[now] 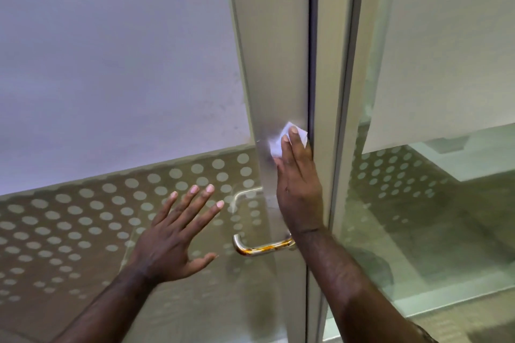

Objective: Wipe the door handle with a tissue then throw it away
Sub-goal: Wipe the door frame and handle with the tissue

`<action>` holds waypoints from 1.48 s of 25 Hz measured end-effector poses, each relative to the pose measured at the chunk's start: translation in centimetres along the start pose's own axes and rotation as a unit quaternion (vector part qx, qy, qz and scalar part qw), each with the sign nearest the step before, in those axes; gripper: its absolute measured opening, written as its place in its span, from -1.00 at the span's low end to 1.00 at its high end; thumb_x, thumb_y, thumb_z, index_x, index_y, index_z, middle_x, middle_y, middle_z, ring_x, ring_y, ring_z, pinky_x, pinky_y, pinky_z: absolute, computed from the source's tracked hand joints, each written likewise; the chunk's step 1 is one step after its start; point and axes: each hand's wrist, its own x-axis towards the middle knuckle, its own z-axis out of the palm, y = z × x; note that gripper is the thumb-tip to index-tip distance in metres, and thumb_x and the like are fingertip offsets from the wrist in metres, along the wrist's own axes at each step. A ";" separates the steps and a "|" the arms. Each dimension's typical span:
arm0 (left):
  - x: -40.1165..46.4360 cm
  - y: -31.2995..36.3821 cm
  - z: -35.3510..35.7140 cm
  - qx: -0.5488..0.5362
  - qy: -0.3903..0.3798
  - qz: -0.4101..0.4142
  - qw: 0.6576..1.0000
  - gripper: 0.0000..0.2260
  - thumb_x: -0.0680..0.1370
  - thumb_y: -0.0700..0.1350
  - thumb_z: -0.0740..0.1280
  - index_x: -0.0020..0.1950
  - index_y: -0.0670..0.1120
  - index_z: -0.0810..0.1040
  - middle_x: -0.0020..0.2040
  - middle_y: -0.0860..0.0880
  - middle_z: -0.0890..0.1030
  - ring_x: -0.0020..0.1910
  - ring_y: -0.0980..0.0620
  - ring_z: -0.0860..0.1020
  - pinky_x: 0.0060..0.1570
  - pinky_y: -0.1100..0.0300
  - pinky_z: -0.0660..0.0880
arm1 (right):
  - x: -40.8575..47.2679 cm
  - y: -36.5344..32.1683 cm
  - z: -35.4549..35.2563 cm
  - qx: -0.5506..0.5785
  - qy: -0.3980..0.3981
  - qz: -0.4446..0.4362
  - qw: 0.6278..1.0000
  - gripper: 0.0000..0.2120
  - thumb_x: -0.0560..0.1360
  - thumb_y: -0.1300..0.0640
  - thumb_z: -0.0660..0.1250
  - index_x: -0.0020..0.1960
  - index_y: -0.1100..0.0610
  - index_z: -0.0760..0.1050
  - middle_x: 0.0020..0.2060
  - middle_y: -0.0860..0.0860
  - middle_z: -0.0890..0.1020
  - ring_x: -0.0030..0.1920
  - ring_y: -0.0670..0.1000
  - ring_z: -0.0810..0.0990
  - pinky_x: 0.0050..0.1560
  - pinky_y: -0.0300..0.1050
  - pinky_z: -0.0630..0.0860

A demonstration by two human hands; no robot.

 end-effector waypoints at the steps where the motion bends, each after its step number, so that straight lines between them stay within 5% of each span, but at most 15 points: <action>1: 0.0 -0.2 0.0 -0.003 -0.001 0.004 1.000 -0.07 0.40 0.36 0.31 0.66 0.05 0.03 0.67 -0.06 0.03 0.63 -0.09 0.04 0.59 -0.05 -0.09 | -0.2 0.0 0.3 -0.036 -0.024 0.002 0.999 -0.40 0.46 0.46 0.36 0.44 0.35 0.22 0.44 0.26 0.30 0.48 0.21 0.21 0.45 0.09 0.25; 5: 0.1 -0.7 0.2 -0.008 0.001 0.013 1.000 -0.07 0.40 0.37 0.30 0.65 0.03 0.04 0.66 -0.04 0.04 0.64 -0.05 0.02 0.58 -0.02 -0.07 | -1.1 -1.4 0.9 -0.161 -0.069 0.054 0.983 -0.26 0.45 0.39 0.33 0.52 0.30 0.04 0.51 0.18 0.09 0.52 0.22 0.02 0.51 0.12 0.01; 11: 0.4 -1.2 0.7 -0.007 0.018 0.024 1.000 -0.07 0.40 0.39 0.29 0.65 0.03 0.06 0.64 -0.04 0.11 0.64 -0.02 0.02 0.56 0.00 -0.04 | -0.6 -3.2 1.4 -0.135 -0.076 0.121 0.980 -0.46 0.61 0.15 0.11 0.51 0.30 0.03 0.51 0.21 0.07 0.54 0.15 -0.07 0.51 0.11 -0.11; 16: 0.4 -1.5 1.5 -0.007 0.049 0.033 0.998 -0.15 0.49 0.43 0.14 0.65 0.02 0.04 0.67 -0.01 0.02 0.64 0.00 0.02 0.55 0.00 -0.02 | -1.2 -2.5 1.1 -0.170 -0.097 0.076 0.978 -0.51 0.64 0.12 0.08 0.52 0.24 0.07 0.51 0.13 0.08 0.53 0.11 -0.02 0.51 0.10 -0.04; 24: 0.3 -1.7 2.2 0.003 0.071 0.040 0.997 -0.11 0.48 0.48 0.12 0.66 -0.01 0.05 0.66 -0.02 0.05 0.63 -0.01 0.05 0.56 0.00 -0.04 | -0.5 -2.8 1.5 -0.142 -0.078 0.128 0.978 -0.48 0.65 0.05 0.00 0.52 0.28 0.02 0.51 0.17 0.03 0.54 0.12 -0.11 0.52 0.04 -0.12; 30: 0.3 -1.7 2.6 0.010 0.084 0.039 0.996 -0.08 0.46 0.50 0.13 0.65 -0.03 0.06 0.66 -0.03 0.07 0.63 -0.03 0.07 0.58 0.00 -0.07 | -2.2 -3.3 1.5 -0.147 -0.085 0.072 0.983 -0.56 0.64 0.16 0.10 0.46 0.31 0.18 0.46 0.24 0.19 0.50 0.18 0.11 0.52 0.07 0.03; 37: 0.5 -1.4 2.1 0.008 0.090 0.036 0.995 -0.09 0.47 0.49 0.13 0.65 -0.04 0.07 0.66 -0.02 0.07 0.63 -0.02 0.07 0.57 0.00 -0.05 | -0.5 -3.8 1.5 -0.104 -0.077 0.167 0.977 -0.47 0.65 0.08 0.00 0.51 0.29 -0.07 0.51 0.24 0.04 0.54 0.15 -0.09 0.53 0.04 -0.04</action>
